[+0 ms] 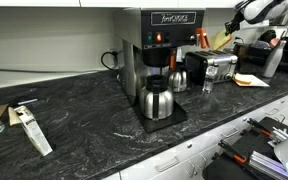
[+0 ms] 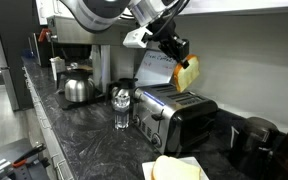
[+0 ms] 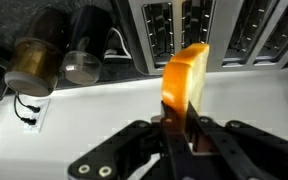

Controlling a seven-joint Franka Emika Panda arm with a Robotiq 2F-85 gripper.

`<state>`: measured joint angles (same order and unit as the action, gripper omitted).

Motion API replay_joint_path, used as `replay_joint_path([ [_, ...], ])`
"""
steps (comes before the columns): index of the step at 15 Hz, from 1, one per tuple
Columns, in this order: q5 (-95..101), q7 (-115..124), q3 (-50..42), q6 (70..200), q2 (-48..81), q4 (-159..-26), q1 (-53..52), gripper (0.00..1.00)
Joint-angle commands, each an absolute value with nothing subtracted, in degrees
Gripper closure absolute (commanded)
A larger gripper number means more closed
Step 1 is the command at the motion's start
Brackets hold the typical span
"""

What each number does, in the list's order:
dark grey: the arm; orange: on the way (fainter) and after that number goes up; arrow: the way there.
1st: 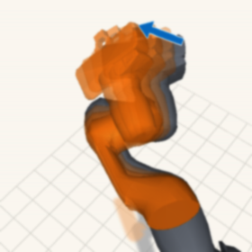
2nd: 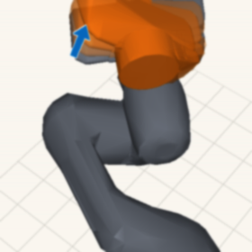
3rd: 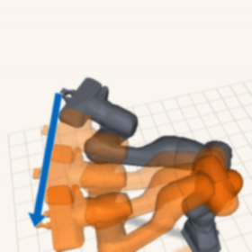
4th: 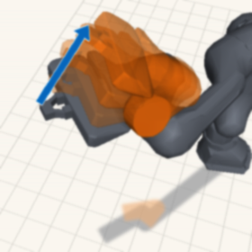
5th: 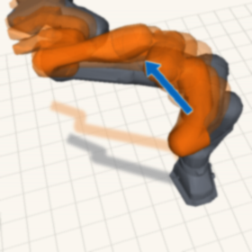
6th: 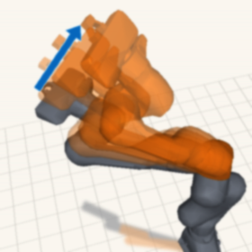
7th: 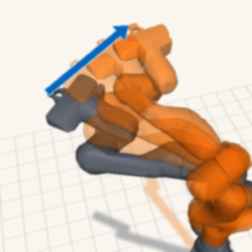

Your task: Pick up the bread and put it in the toaster

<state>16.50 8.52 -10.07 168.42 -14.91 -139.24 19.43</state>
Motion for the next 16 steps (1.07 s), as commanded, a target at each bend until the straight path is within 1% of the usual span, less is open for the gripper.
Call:
replay_joint_path([
  [1,20.63,8.88,-9.57,171.23,-14.23,-139.89,21.89,0.97],
  [16,19.35,7.85,-11.97,174.98,-13.98,-140.61,20.39,0.97],
])
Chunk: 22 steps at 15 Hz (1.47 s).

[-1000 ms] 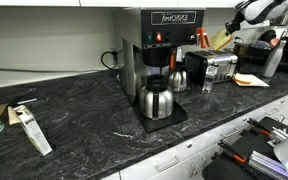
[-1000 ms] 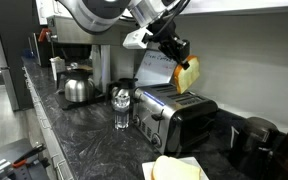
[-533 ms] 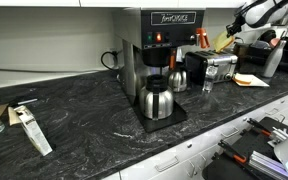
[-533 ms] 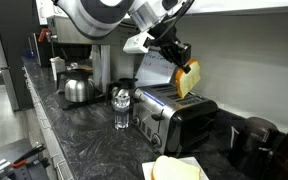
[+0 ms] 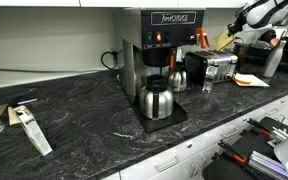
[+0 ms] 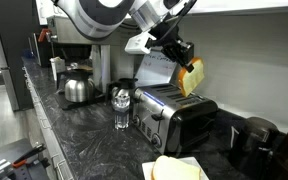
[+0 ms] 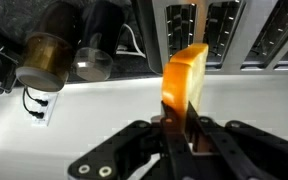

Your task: Pick up the bread and put it in the toaster

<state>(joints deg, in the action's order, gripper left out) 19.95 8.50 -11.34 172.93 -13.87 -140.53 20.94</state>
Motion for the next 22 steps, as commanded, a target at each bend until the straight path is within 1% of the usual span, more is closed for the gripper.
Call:
replay_joint_path([
  [1,18.94,7.74,-12.14,175.23,-14.09,-140.76,20.02,0.97],
  [17,16.85,7.24,-13.35,172.74,-15.72,-145.36,17.52,0.97],
  [22,18.15,5.29,-13.41,171.67,-15.23,-144.45,17.74,0.97],
])
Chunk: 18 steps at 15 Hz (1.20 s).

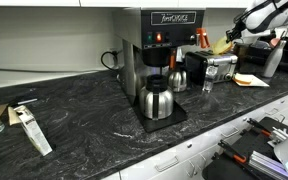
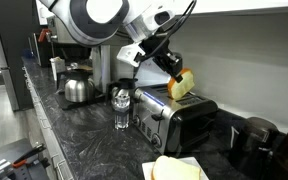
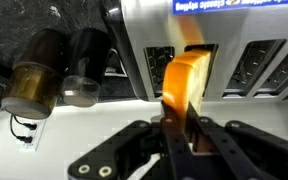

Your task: Pick up the bread and put it in the toaster

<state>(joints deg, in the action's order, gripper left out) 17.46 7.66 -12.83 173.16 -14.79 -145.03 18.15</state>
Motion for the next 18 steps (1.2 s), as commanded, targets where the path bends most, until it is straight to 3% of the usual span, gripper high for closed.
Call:
replay_joint_path([
  [1,18.32,4.67,-13.36,171.69,-15.05,-143.98,17.7,0.97],
  [18,21.81,1.05,-11.05,164.92,-13.95,-137.72,16.45,0.97],
])
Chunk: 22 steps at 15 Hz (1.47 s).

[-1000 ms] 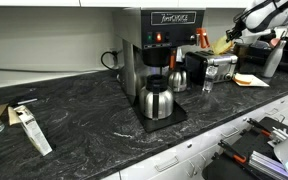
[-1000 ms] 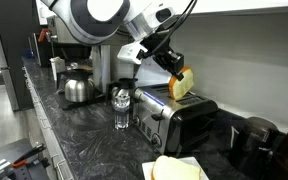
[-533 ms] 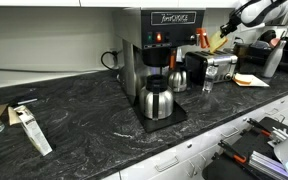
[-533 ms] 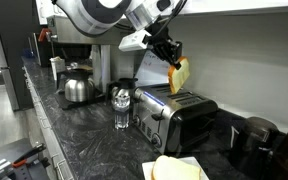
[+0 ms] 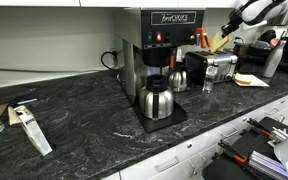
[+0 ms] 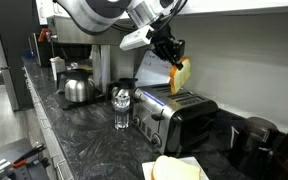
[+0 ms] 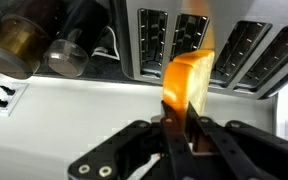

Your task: Pick up the bread and put it in the toaster

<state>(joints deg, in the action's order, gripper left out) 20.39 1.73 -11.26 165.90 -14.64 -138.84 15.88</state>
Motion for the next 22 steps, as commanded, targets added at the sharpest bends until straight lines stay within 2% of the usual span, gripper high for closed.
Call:
replay_joint_path([
  [1,21.78,1.05,-11.08,164.99,-13.93,-137.74,16.4,0.97],
  [13,25.02,5.71,-10.21,165.97,-13.83,-137.77,18.24,0.97],
  [22,24.55,3.14,-10.67,161.3,-14.24,-137.34,17.18,0.97],
])
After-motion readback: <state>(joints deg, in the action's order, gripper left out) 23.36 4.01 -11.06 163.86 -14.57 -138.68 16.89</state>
